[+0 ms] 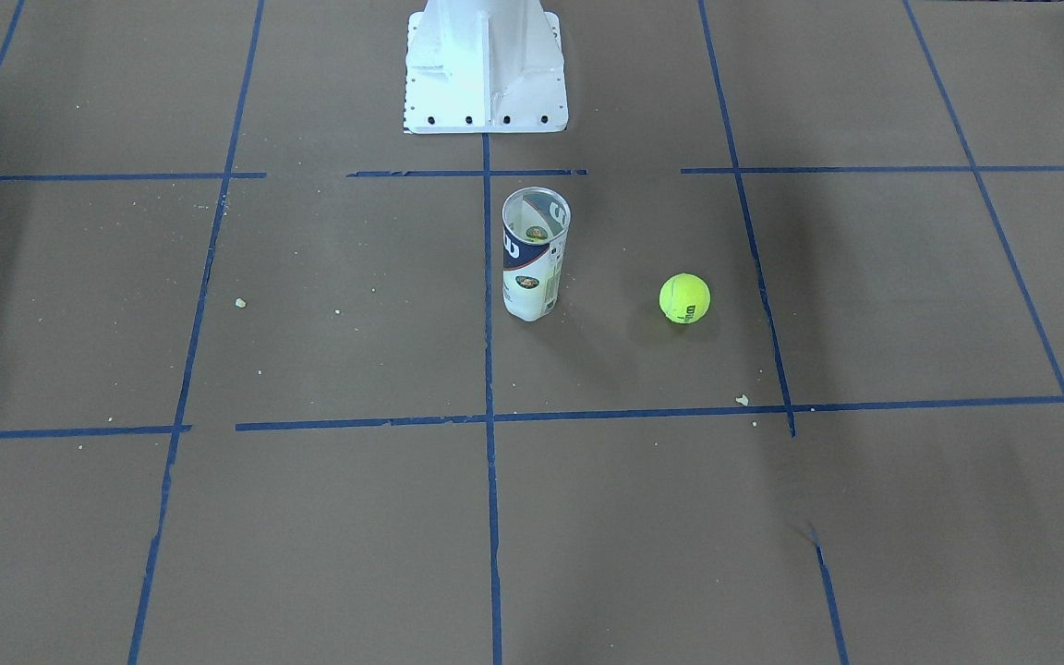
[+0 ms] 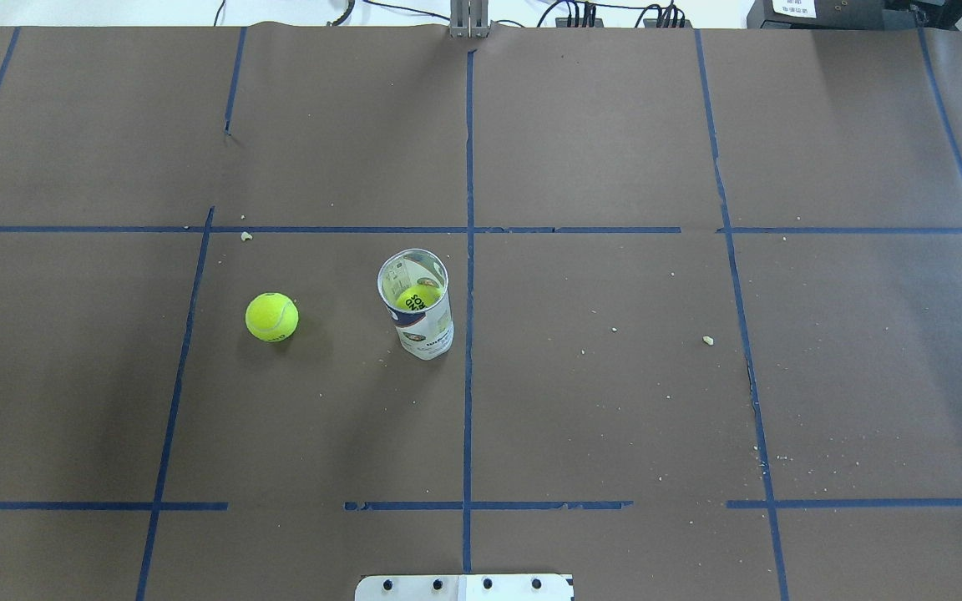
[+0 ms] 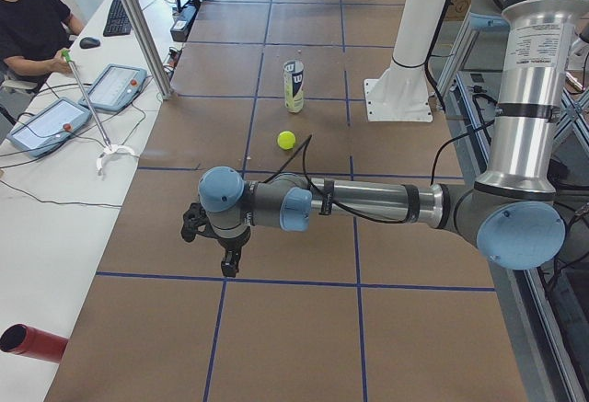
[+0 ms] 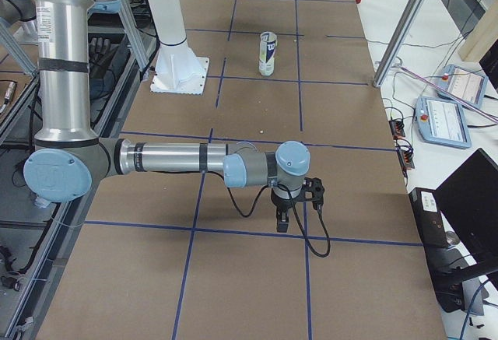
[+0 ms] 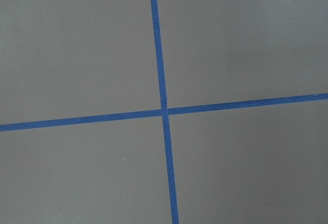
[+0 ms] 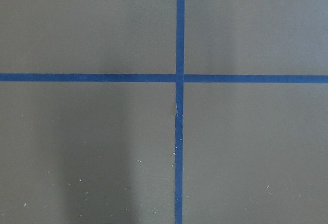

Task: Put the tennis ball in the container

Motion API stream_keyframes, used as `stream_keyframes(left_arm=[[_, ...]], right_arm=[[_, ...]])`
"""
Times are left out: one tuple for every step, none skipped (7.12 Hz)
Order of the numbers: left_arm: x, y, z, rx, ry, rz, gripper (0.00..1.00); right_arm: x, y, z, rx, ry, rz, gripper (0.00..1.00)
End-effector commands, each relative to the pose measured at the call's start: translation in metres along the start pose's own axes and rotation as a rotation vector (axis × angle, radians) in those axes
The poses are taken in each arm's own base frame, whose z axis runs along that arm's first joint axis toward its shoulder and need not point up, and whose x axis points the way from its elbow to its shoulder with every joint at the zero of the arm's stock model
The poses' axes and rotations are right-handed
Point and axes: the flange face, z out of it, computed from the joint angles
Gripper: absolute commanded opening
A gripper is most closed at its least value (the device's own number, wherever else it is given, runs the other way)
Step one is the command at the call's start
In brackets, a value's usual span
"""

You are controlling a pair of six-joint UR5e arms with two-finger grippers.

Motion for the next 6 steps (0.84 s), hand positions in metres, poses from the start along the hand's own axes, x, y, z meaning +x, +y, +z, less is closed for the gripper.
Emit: stream_keyframes(left_arm=[[-0.001,0.001,0.001,-0.002,0.0,0.001,1.0],[0.001,0.0,0.0,0.001,0.0,0.003,1.0],[0.005,-0.002,-0.005,0.01,0.0,0.009,1.0],[0.011,-0.008,-0.01,0.02,0.0,0.021,1.0],[0.021,-0.014,-0.019,0.039,-0.002,0.04,1.0],[0.033,-0.019,-0.03,0.062,-0.006,0.062,1.0]], right_arm=[[0.0,0.0,0.0,0.0,0.0,0.0,1.0],[0.0,0.0,0.0,0.0,0.0,0.0,1.0],[0.0,0.0,0.0,0.0,0.0,0.0,1.0],[0.0,0.0,0.0,0.0,0.0,0.0,1.0],[0.0,0.0,0.0,0.0,0.0,0.0,1.0],[-0.001,0.0,0.0,-0.001,0.0,-0.001,1.0]])
